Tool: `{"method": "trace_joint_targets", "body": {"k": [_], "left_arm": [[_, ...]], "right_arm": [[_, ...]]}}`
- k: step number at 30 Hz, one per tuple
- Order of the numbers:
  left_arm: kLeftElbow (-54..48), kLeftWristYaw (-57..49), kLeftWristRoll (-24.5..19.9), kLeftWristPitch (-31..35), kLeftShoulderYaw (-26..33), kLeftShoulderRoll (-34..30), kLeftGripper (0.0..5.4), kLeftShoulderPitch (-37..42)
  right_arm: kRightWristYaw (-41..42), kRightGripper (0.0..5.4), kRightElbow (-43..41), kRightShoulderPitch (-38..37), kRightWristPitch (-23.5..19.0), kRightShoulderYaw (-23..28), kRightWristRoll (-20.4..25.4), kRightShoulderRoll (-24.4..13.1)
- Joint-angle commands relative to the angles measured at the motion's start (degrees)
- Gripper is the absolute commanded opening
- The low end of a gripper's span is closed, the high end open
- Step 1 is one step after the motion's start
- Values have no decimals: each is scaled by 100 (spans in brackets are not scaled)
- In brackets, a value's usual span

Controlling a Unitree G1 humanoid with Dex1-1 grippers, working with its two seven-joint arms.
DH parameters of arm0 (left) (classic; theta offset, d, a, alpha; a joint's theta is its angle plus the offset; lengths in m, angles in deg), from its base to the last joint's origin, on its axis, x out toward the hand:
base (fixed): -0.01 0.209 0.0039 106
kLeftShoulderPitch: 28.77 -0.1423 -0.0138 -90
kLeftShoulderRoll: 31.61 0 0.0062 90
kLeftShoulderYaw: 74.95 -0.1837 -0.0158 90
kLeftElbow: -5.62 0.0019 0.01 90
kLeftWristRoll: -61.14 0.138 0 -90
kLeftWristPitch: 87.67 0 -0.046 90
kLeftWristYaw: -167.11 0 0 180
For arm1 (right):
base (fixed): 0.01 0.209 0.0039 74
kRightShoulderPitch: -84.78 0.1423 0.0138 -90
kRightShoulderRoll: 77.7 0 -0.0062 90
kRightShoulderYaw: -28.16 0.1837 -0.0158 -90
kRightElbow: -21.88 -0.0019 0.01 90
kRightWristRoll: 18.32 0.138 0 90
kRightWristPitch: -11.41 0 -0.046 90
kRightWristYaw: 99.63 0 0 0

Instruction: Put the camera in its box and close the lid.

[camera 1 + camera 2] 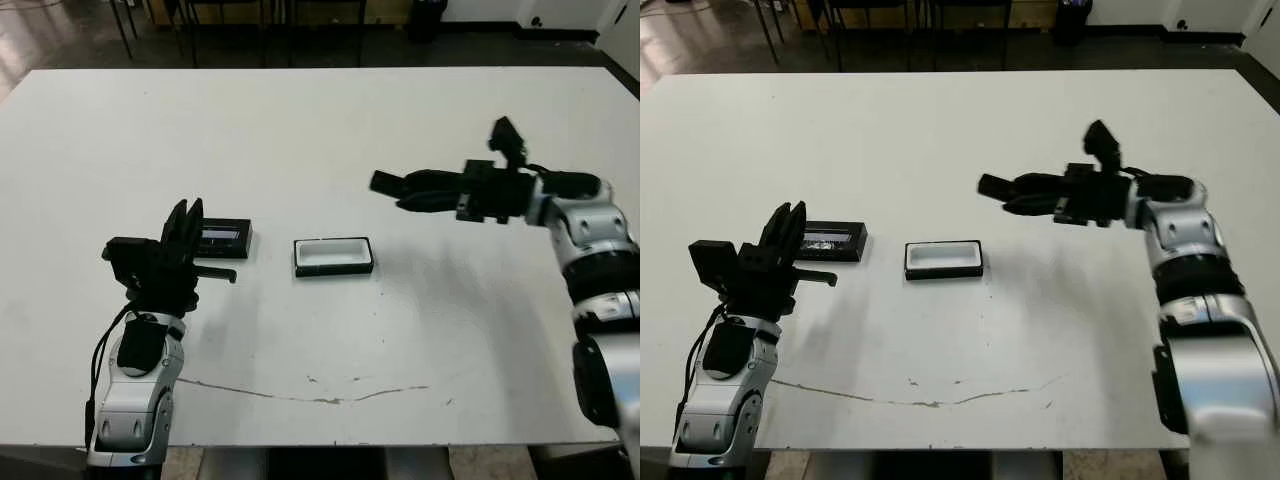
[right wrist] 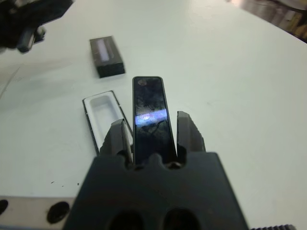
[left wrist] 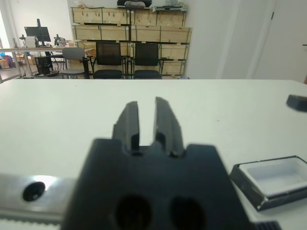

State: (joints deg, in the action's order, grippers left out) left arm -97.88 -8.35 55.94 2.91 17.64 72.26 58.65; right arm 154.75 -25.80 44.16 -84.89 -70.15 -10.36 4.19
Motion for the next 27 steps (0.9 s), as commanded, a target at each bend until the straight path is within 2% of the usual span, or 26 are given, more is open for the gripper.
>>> {"method": "trace_joint_targets", "body": {"k": [1,5,11,18,27], "left_arm": [[65,-20,107,-11,-16,-58,0,-93],[91,13,113,-35,-12,-82,0,-84],[84,4,71,-4,5,-49,0,-86],[87,-17,71,28,5,-35,0,-87],[46,-26,117,28,-16,-45,0,-101]], "right_arm": [[48,40,-762,50,-412,-301,-117,84],[39,39,-1422,65,-863,-676,-273,128],[88,39,-1640,61,-1193,-1062,-368,194],[66,39,-1762,-28,-1090,-1322,-468,229],[-50,39,-1580,-142,-919,-1395,-567,294]]}}
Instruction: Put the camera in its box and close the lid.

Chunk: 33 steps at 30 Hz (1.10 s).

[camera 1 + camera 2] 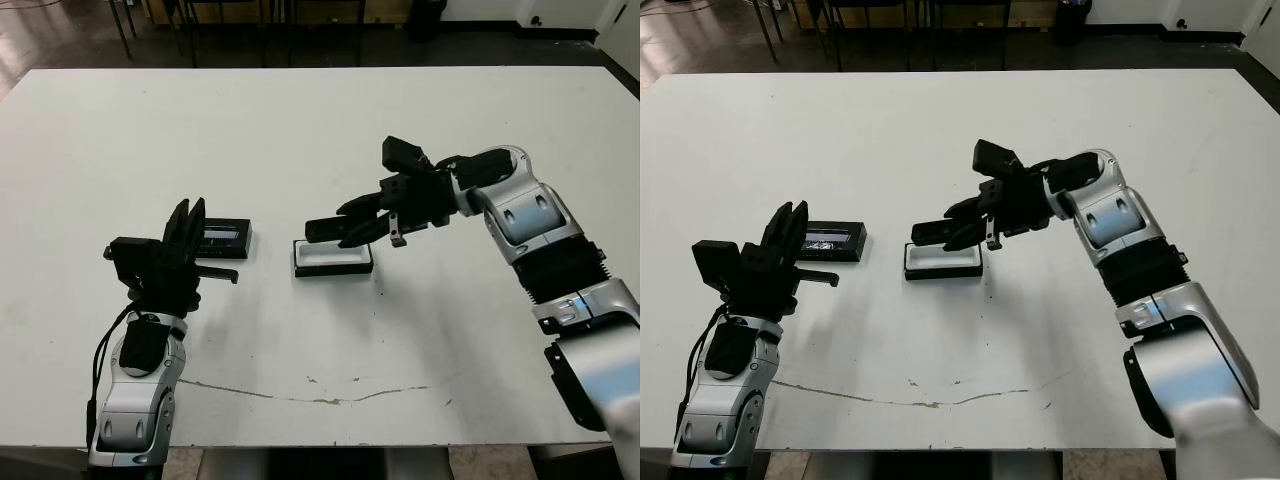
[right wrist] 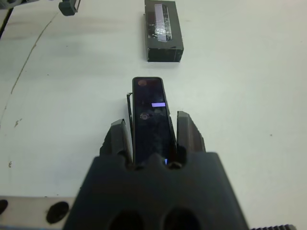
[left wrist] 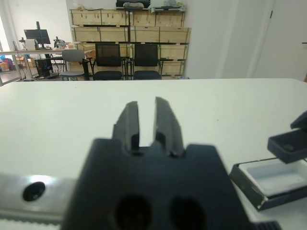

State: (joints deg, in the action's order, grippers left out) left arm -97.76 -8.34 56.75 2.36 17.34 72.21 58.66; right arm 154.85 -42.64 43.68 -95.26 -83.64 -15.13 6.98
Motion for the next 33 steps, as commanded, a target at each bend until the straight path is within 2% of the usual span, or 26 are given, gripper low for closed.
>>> {"method": "trace_joint_targets", "body": {"k": [1,15,30,33], "left_arm": [[26,-26,26,94,16,-37,0,-107],[34,-24,-5,122,15,-38,0,-106],[-34,-54,17,142,-3,-2,0,-142],[-50,-46,-24,175,1,11,0,-150]], "right_arm": [[-68,39,122,-94,101,-52,-105,21],[-274,38,179,-196,150,-151,-424,21],[-202,38,320,-325,529,-284,-522,84],[-171,38,323,-339,491,-291,-509,87]]}}
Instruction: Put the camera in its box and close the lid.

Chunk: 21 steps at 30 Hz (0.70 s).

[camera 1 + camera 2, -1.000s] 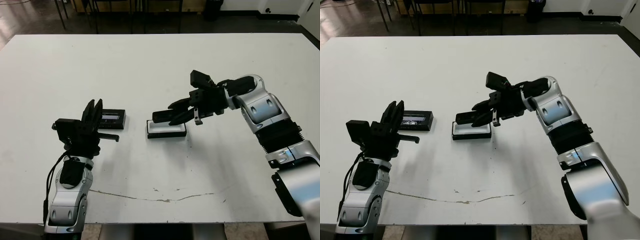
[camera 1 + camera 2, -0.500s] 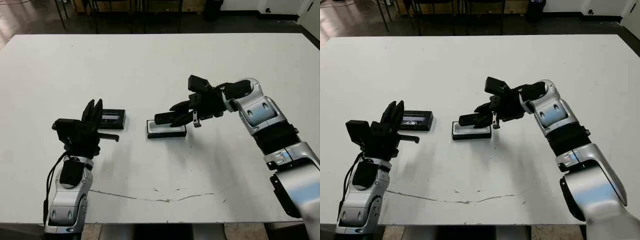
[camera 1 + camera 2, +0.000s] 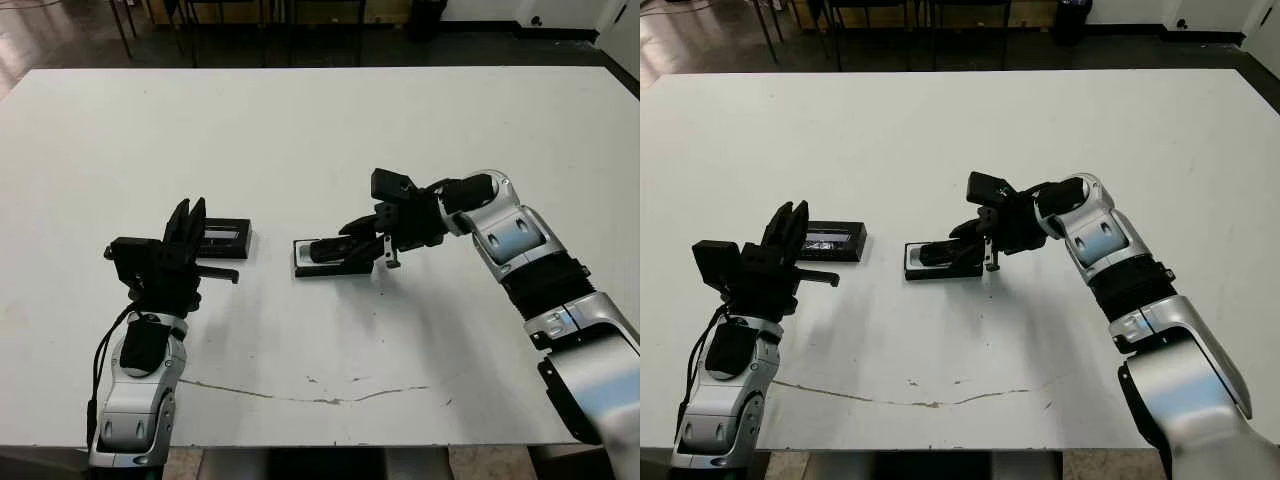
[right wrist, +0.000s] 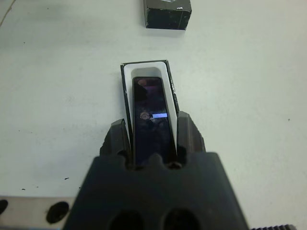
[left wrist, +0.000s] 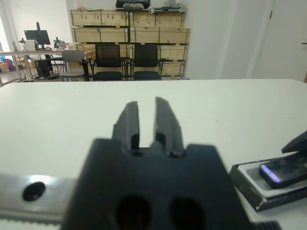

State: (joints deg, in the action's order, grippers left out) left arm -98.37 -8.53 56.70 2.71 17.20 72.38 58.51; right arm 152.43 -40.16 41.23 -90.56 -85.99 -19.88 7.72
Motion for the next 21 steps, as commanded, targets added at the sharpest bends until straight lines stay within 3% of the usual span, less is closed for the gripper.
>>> {"method": "trace_joint_targets", "body": {"k": [1,21], "left_arm": [[0,-32,-5,149,10,-8,0,-138],[-6,-43,8,122,-19,-3,0,-190]], "right_arm": [[86,38,118,-97,34,-45,-13,29],[-283,38,156,-92,13,-449,-544,306]]}}
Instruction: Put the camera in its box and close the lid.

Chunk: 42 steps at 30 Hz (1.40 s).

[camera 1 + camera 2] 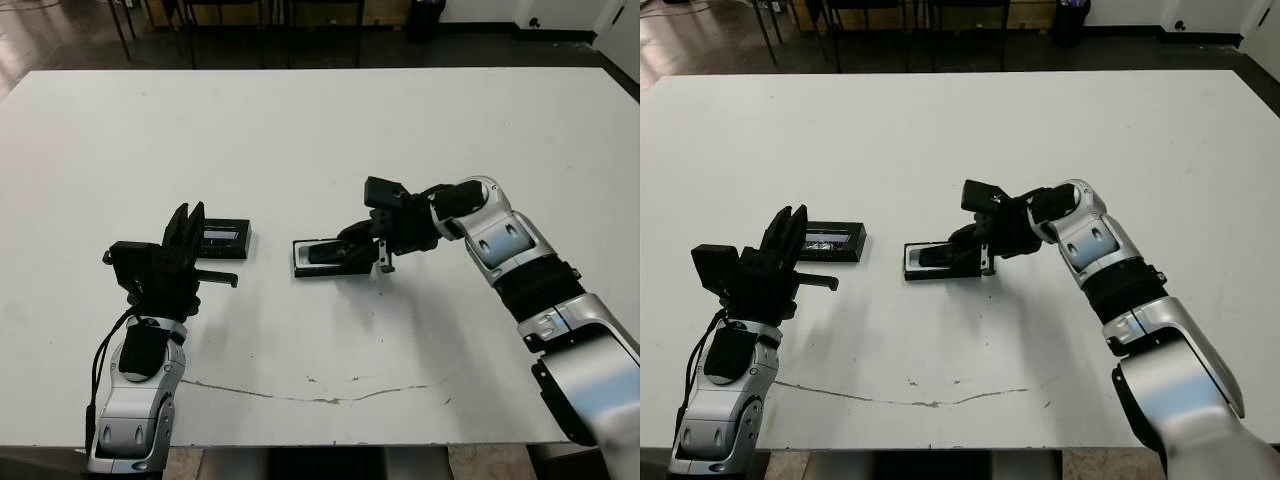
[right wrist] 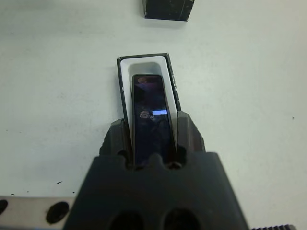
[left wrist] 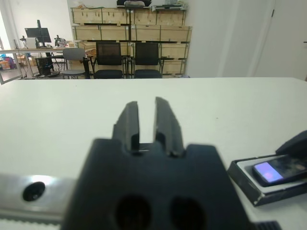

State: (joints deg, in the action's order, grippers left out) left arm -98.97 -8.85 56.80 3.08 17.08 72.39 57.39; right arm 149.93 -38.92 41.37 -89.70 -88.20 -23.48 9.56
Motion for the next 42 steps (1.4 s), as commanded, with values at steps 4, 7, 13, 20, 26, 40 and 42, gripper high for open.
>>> {"method": "trace_joint_targets", "body": {"k": [4,7,13,20,26,40,42], "left_arm": [[50,-49,69,86,-33,-9,0,-82],[57,-43,37,74,-28,-4,0,-91],[68,-41,44,42,-40,-2,0,-103],[41,-70,7,63,-38,22,0,-131],[83,-49,-11,12,-23,6,0,-125],[148,-49,20,39,-11,-21,0,-19],[145,-53,23,63,-13,-22,0,-11]], "right_arm": [[40,38,51,-78,-106,-277,-156,259],[45,38,57,-79,-143,-286,-128,351],[8,38,77,-115,-135,-310,-109,514],[-286,38,32,-266,-260,-274,-158,550],[-407,161,-200,-385,339,-239,-284,235],[-1222,468,-1147,-660,1171,275,-643,-594],[-1275,512,-1127,-659,1252,406,-588,-646]]}}
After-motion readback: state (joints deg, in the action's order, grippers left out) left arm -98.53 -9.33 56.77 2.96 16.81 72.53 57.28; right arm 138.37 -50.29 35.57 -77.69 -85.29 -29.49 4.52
